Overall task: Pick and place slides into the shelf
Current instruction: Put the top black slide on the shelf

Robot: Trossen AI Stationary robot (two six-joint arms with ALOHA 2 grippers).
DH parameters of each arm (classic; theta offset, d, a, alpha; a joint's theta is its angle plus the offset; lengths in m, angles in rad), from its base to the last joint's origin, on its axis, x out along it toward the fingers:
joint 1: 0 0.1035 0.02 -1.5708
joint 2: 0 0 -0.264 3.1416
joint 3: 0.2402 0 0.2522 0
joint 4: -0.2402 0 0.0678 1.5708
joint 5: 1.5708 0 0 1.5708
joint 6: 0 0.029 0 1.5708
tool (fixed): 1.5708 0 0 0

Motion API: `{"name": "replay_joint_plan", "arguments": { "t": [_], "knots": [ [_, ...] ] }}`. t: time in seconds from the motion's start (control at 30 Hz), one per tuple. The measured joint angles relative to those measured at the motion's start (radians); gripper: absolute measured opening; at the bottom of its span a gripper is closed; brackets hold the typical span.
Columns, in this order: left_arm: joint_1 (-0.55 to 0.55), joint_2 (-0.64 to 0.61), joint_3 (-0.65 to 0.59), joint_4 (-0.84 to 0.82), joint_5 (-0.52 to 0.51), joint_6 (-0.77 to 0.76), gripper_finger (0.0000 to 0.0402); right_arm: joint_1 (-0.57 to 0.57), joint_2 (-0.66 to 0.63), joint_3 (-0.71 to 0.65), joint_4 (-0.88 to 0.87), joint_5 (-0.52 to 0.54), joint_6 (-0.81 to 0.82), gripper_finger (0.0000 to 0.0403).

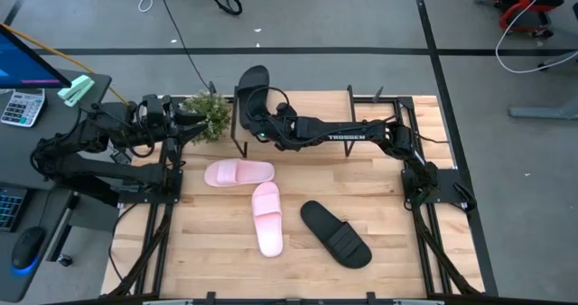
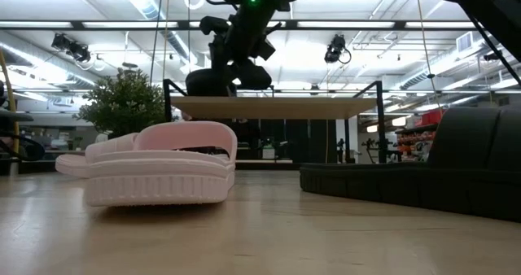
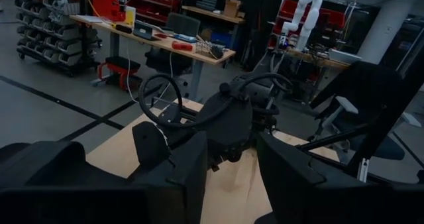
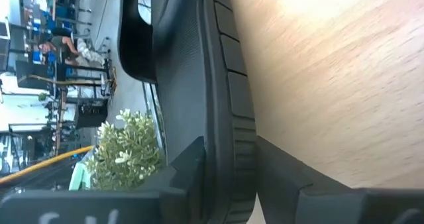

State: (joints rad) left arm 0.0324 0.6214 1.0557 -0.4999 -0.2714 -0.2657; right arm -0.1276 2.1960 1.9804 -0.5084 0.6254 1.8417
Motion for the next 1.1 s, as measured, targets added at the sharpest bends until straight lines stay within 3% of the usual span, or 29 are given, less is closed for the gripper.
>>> {"name": "replay_joint_plan", "arguments": {
  "t": [0.6,1.1],
  "knots": [
    [0.000,0.000,0.000,0.000,0.000,-0.003,0.0137,0.000,0.000,0.000,0.002,-0.087,-0.033,0.0236],
    [0.000,0.000,0.000,0.000,0.000,-0.003,0.0138,0.020,0.000,0.000,-0.004,-0.171,-0.047,0.0261]
  ]
}}
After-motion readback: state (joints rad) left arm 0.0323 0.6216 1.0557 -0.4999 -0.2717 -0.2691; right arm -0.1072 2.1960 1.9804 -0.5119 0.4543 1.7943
